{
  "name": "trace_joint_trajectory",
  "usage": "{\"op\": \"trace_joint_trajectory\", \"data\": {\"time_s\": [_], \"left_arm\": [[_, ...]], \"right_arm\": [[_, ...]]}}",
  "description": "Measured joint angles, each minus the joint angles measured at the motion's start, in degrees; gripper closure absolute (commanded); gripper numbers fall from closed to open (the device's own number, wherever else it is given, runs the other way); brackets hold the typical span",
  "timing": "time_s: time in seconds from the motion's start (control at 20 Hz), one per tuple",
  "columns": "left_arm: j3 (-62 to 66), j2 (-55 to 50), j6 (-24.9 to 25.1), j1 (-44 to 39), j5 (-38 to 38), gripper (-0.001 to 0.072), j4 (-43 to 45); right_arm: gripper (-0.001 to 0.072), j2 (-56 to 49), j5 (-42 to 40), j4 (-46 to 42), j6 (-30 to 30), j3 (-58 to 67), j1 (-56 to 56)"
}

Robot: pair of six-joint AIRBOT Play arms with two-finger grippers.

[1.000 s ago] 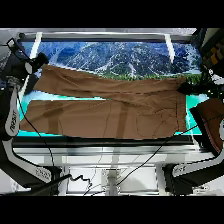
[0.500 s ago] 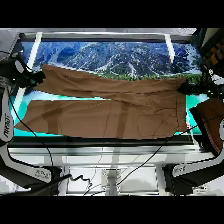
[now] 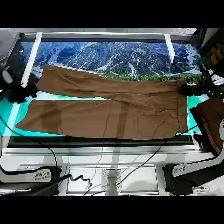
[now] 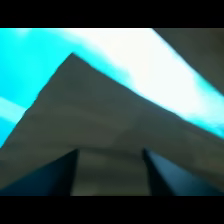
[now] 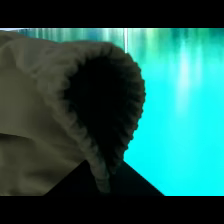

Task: Fold the clothes and pants, and hang the long-sleeved shirts on hangers.

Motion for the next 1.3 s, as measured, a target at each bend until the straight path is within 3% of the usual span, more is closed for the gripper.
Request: {"op": "trace_joint_trajectory", "data": {"time_s": [0.25,0.65,0.85,0.95,1.0,1.05,1.3], "left_arm": [[-5.29,0.33,-2.32,5.77,1.46,-0.0003,-1.49],[-6.64,-7.06,-6.80,5.27,18.18,0.0013,-10.49],[-6.71,-9.14,-9.49,4.85,23.15,0.0176,-11.85],[-6.69,-10.03,-9.92,4.44,24.59,0.0438,-12.09],[-6.67,-10.49,-10.14,4.24,25.03,0.0648,-12.09],[-6.69,-10.78,-10.27,4.04,25.38,0.0693,-12.15],[-5.16,-11.23,-10.73,3.65,30.05,0.0695,-12.50]], "right_arm": [[0.0680,0.00,0.02,-0.31,0.02,0.00,0.00],[0.0680,0.00,0.07,-0.20,0.09,0.00,0.00],[0.0680,0.00,0.07,-0.17,0.11,0.00,0.00],[0.0681,0.00,0.07,-0.17,0.11,0.00,0.00],[0.0680,0.00,0.04,-0.15,0.11,0.00,0.00],[0.0680,0.00,0.04,-0.15,0.11,0.00,0.00],[0.0680,0.00,0.04,-0.15,0.13,0.00,0.00]]}}
